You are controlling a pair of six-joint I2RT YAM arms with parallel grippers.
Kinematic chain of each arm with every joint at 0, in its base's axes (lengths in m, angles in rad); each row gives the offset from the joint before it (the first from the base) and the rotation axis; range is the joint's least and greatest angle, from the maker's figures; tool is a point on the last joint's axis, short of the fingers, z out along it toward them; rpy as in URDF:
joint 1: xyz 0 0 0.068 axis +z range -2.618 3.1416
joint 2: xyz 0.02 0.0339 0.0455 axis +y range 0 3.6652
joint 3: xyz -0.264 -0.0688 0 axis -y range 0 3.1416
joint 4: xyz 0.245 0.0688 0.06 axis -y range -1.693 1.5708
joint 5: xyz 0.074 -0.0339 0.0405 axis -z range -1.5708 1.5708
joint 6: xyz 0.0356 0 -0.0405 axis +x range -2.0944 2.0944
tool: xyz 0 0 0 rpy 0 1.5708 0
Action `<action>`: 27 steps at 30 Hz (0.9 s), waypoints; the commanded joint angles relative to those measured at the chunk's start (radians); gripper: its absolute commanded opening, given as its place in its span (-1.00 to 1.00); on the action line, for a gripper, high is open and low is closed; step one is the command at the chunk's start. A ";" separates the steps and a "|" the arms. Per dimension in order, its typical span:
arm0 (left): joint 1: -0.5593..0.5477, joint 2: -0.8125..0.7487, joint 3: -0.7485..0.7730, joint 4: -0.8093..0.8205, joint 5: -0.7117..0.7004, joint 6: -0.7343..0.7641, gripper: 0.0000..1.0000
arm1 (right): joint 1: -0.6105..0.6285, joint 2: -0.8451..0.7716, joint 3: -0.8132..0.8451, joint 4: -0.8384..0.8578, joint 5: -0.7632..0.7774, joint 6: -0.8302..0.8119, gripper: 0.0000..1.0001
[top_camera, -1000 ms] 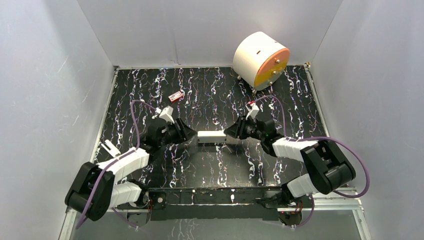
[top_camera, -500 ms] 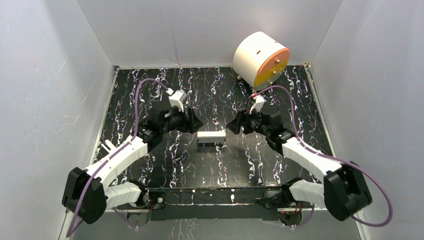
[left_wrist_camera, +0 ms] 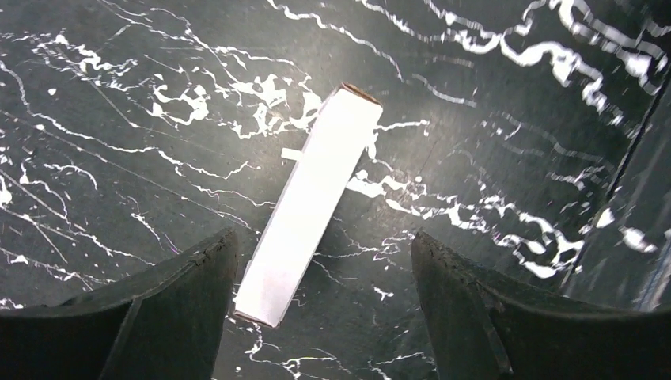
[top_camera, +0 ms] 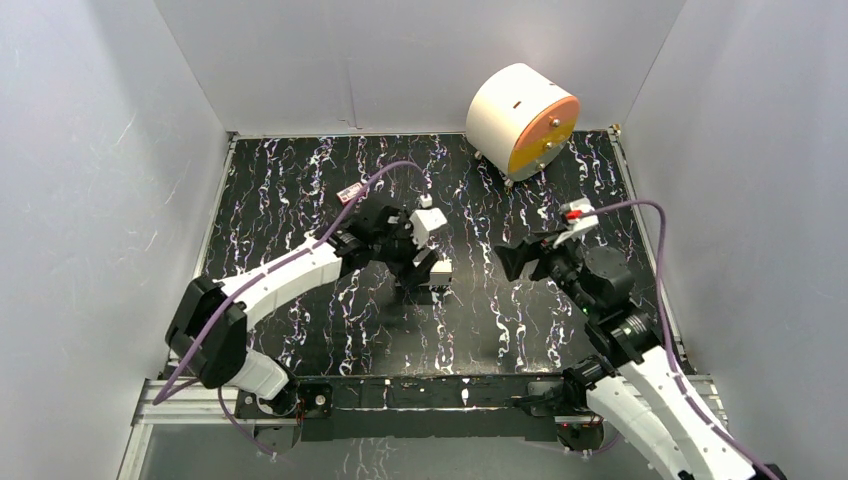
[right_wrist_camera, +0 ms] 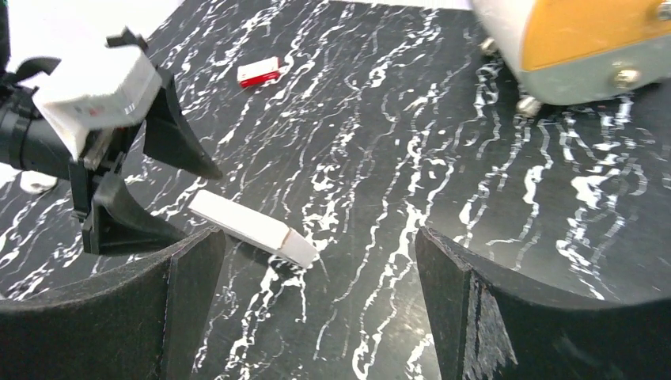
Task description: Fold the paper box
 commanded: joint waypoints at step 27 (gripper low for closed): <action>-0.188 0.180 0.024 0.201 -0.441 0.590 -0.84 | -0.001 -0.334 0.034 -0.285 0.245 -0.048 0.97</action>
